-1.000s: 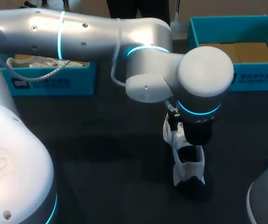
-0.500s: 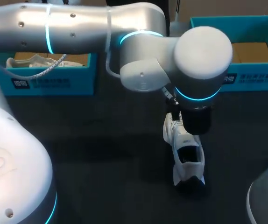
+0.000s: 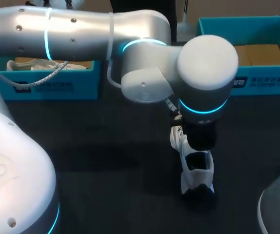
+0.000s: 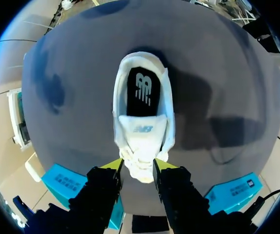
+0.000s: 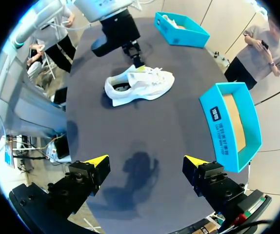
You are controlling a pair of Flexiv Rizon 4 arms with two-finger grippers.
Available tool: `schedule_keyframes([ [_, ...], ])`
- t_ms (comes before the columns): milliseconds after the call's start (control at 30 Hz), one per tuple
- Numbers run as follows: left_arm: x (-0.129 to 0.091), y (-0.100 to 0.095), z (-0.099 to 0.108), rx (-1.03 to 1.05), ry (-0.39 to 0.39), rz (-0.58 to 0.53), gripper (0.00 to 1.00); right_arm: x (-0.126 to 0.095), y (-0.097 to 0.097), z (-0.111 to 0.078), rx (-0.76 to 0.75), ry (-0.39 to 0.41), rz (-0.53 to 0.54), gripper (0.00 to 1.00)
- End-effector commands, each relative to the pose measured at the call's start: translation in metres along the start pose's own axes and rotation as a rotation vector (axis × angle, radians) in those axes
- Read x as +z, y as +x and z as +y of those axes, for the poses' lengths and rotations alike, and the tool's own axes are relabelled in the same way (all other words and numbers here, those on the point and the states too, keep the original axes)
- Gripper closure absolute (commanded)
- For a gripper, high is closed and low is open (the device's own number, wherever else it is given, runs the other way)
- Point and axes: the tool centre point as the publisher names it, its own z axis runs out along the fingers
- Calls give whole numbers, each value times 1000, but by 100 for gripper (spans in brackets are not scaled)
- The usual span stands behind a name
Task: Take the shoe out of the shoebox, open the shoe tongue, remove and reinsert the insole, then place the shoe into the shoebox
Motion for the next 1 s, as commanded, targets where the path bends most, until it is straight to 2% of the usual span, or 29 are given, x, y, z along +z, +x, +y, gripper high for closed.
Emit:
schedule_keyframes([
  [33, 8, 0, -10, 20, -1, -1, 61, 0, -2, 1, 1, 3, 4, 0],
  [367, 32, 6, -34, 15, 35, 26, 56, 0, -2, 1, 1, 3, 4, 0],
  [467, 31, 7, -37, 10, 39, 32, 56, 0, -2, 1, 1, 3, 4, 0],
  [733, 16, 4, -29, -20, 35, 2, 53, 0, -2, 1, 1, 3, 4, 0],
  [800, 20, 2, -29, -25, 29, 4, 53, 0, -2, 1, 1, 3, 4, 0],
  [900, 35, -1, -30, -33, 74, 30, 53, 0, -2, 1, 1, 3, 4, 0],
  [933, 40, -2, -31, -21, 52, 42, 52, 0, -2, 1, 1, 3, 4, 0],
  [1000, 43, -3, -34, -17, 57, 41, 52, 0, -2, 1, 1, 3, 4, 0],
])
